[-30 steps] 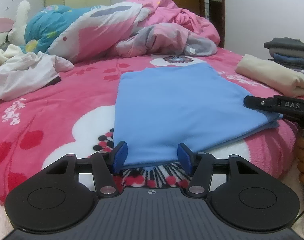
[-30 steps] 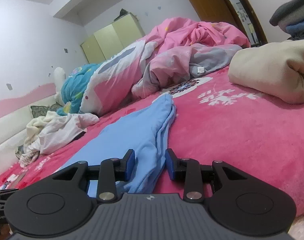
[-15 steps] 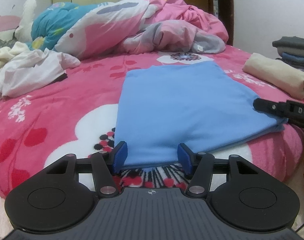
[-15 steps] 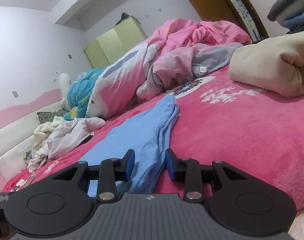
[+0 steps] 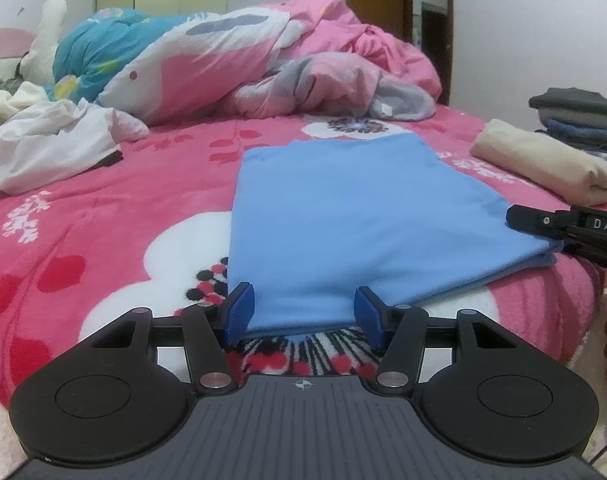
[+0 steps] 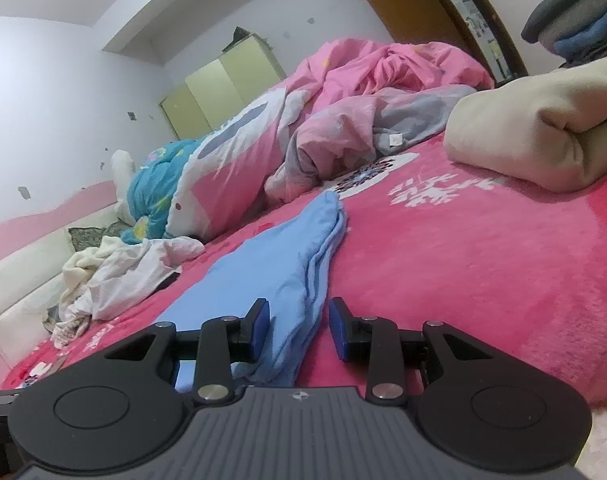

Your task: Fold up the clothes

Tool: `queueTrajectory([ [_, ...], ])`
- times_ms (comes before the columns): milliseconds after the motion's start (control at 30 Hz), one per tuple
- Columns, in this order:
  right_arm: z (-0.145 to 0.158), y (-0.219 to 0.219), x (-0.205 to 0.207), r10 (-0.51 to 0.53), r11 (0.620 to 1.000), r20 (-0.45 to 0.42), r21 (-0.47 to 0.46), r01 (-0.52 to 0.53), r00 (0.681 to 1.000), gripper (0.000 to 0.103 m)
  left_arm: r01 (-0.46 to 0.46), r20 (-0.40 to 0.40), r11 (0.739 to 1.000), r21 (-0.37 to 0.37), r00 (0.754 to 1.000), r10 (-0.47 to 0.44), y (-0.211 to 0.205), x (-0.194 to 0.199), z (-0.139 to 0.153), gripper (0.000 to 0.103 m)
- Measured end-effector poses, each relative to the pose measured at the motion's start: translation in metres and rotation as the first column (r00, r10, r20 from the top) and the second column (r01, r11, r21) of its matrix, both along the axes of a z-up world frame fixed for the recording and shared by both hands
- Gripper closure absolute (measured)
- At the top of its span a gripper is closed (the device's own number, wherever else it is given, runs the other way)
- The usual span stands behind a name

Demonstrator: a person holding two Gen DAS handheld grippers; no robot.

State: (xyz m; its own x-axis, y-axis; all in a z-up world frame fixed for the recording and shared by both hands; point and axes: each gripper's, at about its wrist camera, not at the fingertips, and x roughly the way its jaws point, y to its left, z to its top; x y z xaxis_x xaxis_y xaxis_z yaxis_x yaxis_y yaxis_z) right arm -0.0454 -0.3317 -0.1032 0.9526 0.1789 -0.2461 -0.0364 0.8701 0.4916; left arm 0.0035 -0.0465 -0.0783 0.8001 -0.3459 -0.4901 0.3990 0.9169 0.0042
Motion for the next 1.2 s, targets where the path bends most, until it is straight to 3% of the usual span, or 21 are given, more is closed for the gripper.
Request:
queueTrajectory([
  [333, 0.002, 0.011, -0.002, -0.080, 0.995, -0.032, -0.056, 0.078, 0.996, 0.069, 0.093, 0.057, 0.987, -0.133, 0.995, -0.086, 0.023, 0.003, -0.012, 0.047],
  [633, 0.005, 0.021, 0.001, -0.183, 0.983, -0.069, -0.044, 0.180, 0.981, 0.068, 0.133, 0.014, 0.972, -0.192, 0.991, -0.133, 0.029, 0.019, -0.008, 0.047],
  [800, 0.006, 0.025, 0.004, -0.216, 0.976, -0.079, -0.058, 0.212, 0.973, 0.068, 0.144, 0.012, 0.978, -0.150, 0.989, -0.144, 0.026, 0.019, -0.006, 0.047],
  [1200, 0.007, 0.030, 0.000, -0.208, 0.973, -0.069, -0.112, 0.199, 0.976, 0.069, 0.058, -0.020, 0.993, -0.103, 0.998, -0.061, 0.012, 0.018, -0.001, 0.047],
])
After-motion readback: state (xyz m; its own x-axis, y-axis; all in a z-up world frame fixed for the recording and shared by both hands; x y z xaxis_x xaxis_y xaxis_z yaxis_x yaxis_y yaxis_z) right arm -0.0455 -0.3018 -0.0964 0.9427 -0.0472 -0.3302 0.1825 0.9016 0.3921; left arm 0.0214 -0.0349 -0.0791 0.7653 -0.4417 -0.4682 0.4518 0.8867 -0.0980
